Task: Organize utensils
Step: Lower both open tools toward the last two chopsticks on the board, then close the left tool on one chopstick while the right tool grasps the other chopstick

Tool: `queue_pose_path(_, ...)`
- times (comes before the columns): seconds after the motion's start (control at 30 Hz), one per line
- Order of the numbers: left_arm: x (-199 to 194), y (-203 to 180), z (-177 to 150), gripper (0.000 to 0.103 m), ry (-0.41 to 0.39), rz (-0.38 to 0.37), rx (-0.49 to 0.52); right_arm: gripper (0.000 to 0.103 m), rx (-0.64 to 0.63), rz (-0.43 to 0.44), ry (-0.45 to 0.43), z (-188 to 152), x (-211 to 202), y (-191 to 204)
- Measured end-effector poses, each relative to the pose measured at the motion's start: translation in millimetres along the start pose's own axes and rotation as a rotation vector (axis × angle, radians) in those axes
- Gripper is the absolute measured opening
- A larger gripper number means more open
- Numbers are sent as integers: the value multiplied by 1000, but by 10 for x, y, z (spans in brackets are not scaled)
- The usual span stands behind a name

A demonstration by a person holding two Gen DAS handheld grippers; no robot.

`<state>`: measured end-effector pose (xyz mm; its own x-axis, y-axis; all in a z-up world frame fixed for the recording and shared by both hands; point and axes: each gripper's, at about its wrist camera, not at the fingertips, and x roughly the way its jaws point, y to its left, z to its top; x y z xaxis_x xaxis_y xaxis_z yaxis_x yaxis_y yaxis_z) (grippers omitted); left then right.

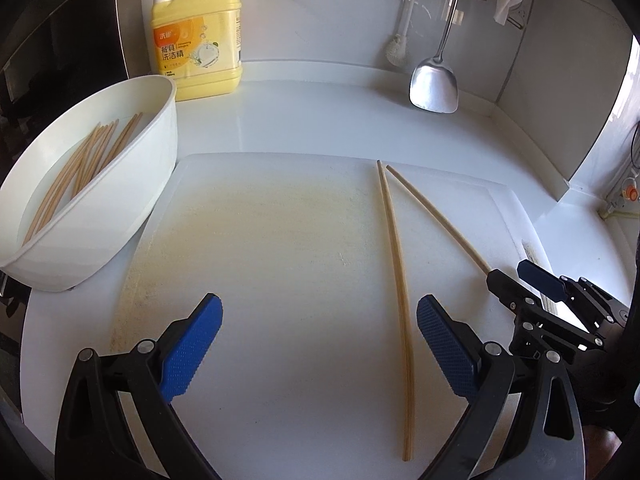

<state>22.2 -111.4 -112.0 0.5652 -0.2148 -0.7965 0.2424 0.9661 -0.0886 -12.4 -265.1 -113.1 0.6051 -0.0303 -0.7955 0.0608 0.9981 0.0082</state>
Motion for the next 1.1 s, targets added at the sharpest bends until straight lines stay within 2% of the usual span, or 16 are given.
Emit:
queue_pose_path(0.33, 76, -172, -17, 96, 19, 20, -12, 42, -225, 163, 43, 181, 91, -195)
queue_pose_path(0.57, 71, -276, -88, 96, 10, 62, -42, 42, -344, 239, 73, 234, 113, -232)
queue_pose_path(0.83, 102, -376, -195, 89, -8, 145, -56, 39, -465, 249, 69, 251, 111, -167)
queue_pose_path(0.93, 81, -385, -217, 81, -20, 155, -66, 33, -504, 258, 68, 260, 119, -127)
queue_pose_path(1.0, 70, -409, -221, 68, -29, 158, -64, 24, -534, 267, 67, 251, 113, -85)
queue_pose_path(1.1, 55, -440, -223, 57, -35, 161, -71, 16, -568, 283, 73, 249, 114, -26)
